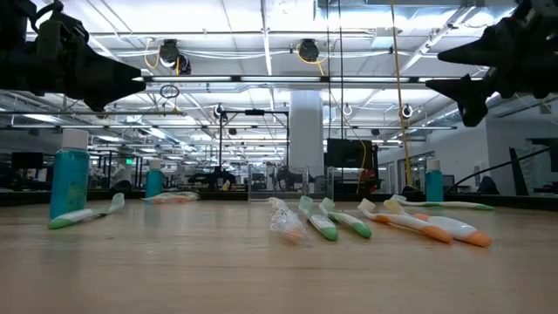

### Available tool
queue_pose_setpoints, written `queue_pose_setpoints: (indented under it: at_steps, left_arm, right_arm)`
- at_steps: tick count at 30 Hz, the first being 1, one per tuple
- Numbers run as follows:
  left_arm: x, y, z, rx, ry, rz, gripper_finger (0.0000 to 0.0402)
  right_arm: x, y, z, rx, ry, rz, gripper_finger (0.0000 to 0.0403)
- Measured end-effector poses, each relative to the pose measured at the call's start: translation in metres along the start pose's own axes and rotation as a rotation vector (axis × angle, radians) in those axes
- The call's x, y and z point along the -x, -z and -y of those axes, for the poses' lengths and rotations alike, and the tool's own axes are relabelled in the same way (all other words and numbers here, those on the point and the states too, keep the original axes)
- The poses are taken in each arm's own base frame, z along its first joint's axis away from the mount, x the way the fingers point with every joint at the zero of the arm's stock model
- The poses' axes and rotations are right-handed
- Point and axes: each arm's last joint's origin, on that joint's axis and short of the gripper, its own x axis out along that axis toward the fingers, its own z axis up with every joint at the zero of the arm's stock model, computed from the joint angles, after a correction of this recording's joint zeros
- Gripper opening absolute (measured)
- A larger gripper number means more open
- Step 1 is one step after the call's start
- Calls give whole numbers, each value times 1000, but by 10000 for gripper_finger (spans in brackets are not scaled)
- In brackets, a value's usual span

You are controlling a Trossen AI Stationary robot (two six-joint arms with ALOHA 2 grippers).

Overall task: Pick & Place toothbrushing station
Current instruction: Put the blue mouthwash into the transparent organizer

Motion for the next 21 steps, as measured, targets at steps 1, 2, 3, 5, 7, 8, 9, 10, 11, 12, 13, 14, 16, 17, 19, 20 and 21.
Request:
queue_pose_setpoints:
  at_steps: [1,2,3,5,7,8,9,10,11,12,13,14,16,17,19,20,21]
  left_arm:
    - [0,0,0,0,0,0,228]
    - [0,0,0,0,0,0,228]
    - [0,0,0,0,0,0,228]
    - [0,0,0,0,1,0,228]
    - [0,0,0,0,0,0,228]
    - [0,0,0,0,1,0,228]
    - [0,0,0,0,0,0,228]
    - [0,0,0,0,0,0,228]
    - [0,0,0,0,0,0,228]
    - [0,0,0,0,0,0,228]
    - [0,0,0,0,0,0,228]
    - [0,0,0,0,0,0,228]
    - [0,0,0,0,0,0,228]
    - [0,0,0,0,0,0,228]
    - [0,0,0,0,0,0,228]
    - [0,0,0,0,0,0,228]
    - [0,0,0,0,0,0,228]
  right_arm:
    - [0,0,0,-37,-1,4,210]
    - [0,-1,0,-63,-4,9,210]
    - [0,-1,-1,-89,-7,13,210]
    - [0,-1,-1,-139,-7,16,210]
    - [0,-1,0,-145,8,21,210]
    - [-1,-1,0,-145,20,25,210]
    - [-1,-1,1,-144,31,26,210]
    - [-1,-1,1,-143,46,27,210]
    - [-2,0,2,-142,59,22,210]
    - [-3,1,3,-141,77,19,210]
    - [-4,2,4,-144,101,21,210]
    - [-5,2,5,-155,128,27,210]
    - [-6,2,6,-181,164,45,210]
    - [-7,2,6,-177,165,54,210]
    - [-9,-2,4,-119,144,83,210]
    - [-10,-4,3,-76,134,96,210]
    - [-11,-5,2,-31,129,107,210]
